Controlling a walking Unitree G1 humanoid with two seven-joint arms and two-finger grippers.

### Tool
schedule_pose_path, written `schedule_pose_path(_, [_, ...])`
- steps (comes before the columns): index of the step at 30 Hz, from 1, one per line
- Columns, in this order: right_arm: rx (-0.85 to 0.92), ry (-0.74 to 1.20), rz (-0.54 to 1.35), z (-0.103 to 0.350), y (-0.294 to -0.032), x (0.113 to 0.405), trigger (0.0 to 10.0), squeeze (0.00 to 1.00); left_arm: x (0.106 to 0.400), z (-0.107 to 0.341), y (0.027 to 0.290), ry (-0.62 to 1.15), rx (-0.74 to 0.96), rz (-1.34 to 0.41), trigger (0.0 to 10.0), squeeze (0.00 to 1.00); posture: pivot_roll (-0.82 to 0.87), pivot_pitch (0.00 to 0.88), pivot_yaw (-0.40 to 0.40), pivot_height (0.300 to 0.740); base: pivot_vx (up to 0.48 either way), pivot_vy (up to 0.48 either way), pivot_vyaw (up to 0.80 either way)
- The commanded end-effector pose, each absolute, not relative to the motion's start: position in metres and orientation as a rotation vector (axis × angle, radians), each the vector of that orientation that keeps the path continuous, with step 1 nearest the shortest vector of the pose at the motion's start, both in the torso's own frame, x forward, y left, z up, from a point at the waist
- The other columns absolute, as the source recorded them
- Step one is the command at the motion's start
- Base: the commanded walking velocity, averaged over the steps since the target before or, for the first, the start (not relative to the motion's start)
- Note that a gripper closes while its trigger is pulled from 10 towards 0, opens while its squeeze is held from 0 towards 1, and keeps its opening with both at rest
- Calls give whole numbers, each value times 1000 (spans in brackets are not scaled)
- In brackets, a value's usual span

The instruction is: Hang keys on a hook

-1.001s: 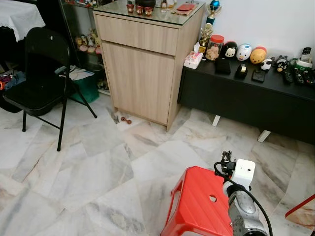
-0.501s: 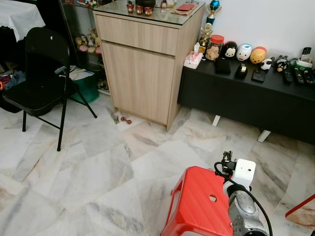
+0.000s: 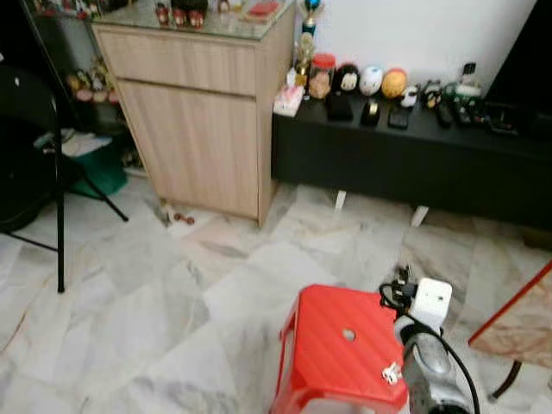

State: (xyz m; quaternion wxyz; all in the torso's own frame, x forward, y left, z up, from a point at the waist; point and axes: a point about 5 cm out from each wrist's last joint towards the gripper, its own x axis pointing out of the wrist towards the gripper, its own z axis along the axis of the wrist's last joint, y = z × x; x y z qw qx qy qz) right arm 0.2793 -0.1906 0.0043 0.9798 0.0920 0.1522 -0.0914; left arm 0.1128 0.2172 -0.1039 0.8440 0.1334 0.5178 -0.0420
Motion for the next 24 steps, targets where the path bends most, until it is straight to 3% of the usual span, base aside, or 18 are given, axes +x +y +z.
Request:
schedule_pose_path(1, [187, 292, -186, 8, -190, 282, 10000, 0, 136, -98, 196, 977, 241, -157, 10000, 0, 73, 0, -86, 740, 0, 0, 0])
schedule_pose_path(11, [198, 305, -190, 6, -189, 282, 10000, 0, 139, -96, 196, 961, 235, -163, 10000, 0, 74, 0, -87, 740, 0, -342, 0])
schedule_pose_path(15, [193, 305, -202, 6, -190, 282, 10000, 0, 140, -96, 195, 959, 234, -166, 10000, 0, 70, 0, -83, 740, 0, -435, -786])
schedule_pose_path(24, [181, 298, -206, 7, -193, 283, 10000, 0, 141, -96, 193, 953, 227, -169, 10000, 0, 67, 9, -92, 740, 0, -436, 0])
